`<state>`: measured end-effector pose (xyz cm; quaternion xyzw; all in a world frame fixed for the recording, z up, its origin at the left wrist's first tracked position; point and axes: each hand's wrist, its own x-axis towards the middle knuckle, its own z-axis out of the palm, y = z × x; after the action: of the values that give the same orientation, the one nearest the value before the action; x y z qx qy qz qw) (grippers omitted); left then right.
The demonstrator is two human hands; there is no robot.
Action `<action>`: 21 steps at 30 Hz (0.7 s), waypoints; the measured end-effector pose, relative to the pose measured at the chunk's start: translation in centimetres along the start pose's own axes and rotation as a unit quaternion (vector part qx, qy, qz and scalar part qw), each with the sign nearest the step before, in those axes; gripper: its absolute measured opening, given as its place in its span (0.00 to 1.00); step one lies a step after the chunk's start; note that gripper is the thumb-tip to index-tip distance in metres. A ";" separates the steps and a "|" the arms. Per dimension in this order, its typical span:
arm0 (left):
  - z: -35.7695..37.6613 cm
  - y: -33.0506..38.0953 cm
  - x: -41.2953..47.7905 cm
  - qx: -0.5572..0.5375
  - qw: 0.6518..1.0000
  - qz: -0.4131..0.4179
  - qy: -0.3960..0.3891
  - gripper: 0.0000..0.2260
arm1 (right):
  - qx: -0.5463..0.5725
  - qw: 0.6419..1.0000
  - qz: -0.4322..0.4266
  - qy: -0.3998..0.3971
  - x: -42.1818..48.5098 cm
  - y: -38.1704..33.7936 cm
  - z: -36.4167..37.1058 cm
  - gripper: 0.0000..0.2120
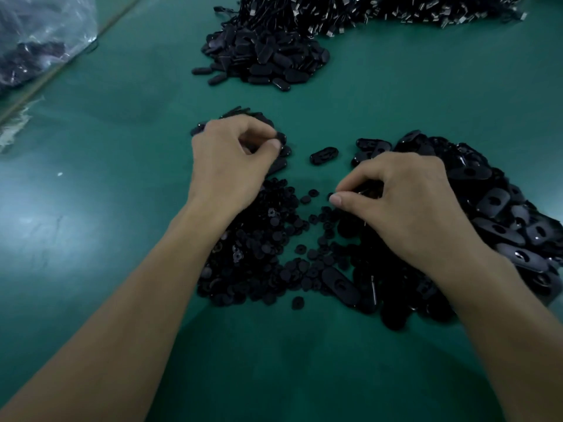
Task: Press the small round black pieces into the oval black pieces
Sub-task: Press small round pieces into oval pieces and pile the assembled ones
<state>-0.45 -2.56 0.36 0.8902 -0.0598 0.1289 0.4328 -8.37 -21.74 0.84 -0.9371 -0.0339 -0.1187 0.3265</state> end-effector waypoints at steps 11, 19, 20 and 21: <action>0.1 0.8 -3.8 -0.088 0.993 0.047 -0.069 0.05 | 0.098 0.992 -0.063 0.042 0.1 -0.6 1.4 0.15; 0.3 0.9 -4.3 -0.228 0.964 0.034 -0.129 0.05 | 0.290 0.954 -0.065 0.051 0.0 -1.1 1.6 0.17; 0.2 0.9 -4.3 -0.238 0.963 0.033 -0.124 0.07 | 0.296 0.952 -0.064 0.049 0.0 -1.1 1.7 0.17; 0.2 1.0 -4.4 -0.241 0.963 0.030 -0.118 0.07 | 0.302 0.950 -0.062 0.050 0.0 -1.1 1.7 0.16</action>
<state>-4.83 -3.32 -0.23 0.7660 -0.1668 0.0175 0.6205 -8.15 -19.78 0.22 -0.7835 -0.1094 -0.1695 0.5877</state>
